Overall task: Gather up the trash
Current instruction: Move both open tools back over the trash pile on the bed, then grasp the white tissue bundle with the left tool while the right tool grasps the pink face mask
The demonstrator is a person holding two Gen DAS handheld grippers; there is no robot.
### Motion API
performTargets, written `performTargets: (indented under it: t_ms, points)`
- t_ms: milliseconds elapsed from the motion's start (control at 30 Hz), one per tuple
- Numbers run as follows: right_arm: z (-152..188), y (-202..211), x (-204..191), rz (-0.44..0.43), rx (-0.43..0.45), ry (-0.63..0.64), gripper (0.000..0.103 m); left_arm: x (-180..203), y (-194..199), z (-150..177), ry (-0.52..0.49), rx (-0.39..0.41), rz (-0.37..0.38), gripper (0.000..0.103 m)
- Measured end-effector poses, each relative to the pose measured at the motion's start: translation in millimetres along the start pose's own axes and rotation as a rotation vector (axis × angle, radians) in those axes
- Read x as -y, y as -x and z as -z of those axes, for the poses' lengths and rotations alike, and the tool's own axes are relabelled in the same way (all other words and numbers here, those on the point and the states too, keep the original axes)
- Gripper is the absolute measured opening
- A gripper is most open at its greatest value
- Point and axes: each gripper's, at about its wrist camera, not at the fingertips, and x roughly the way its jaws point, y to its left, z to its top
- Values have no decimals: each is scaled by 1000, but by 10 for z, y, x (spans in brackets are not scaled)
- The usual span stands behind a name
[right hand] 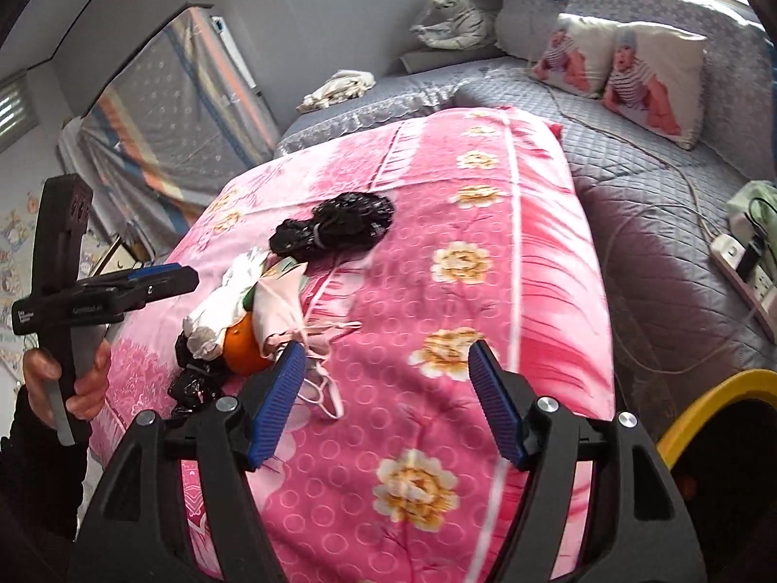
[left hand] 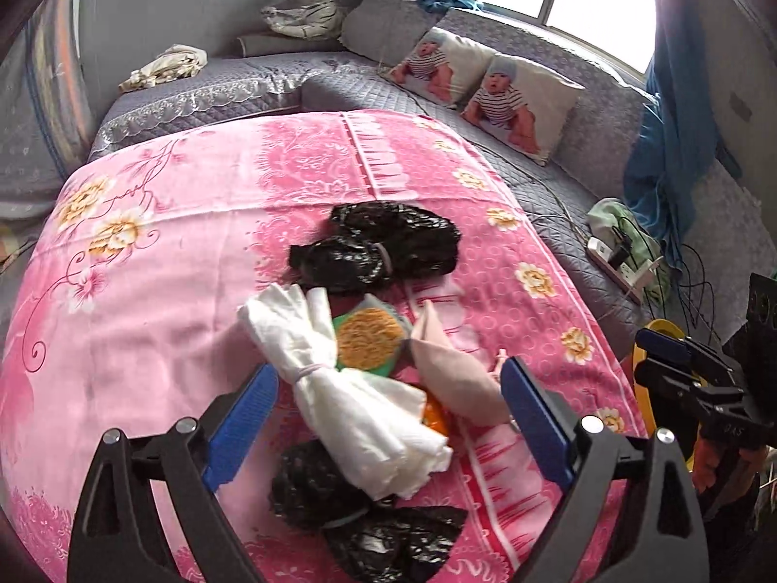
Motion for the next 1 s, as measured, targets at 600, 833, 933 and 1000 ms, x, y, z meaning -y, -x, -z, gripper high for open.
performTargets:
  t_ms: [600, 833, 933, 1000]
  points:
    - [-108, -796, -649, -91, -129, 160, 66, -658, -435, 95, 171, -98, 61, 90]
    - [-123, -959, -644, -89, -150, 162, 65, -714, -635, 20, 199, -130, 75, 89]
    - [-127, -1033, -644, -91, -166, 163, 63, -705, -704, -10, 203, -133, 73, 83]
    - [-128, -1077, -643, -90, -180, 164, 59, -695, -760, -25, 200, -144, 77, 76]
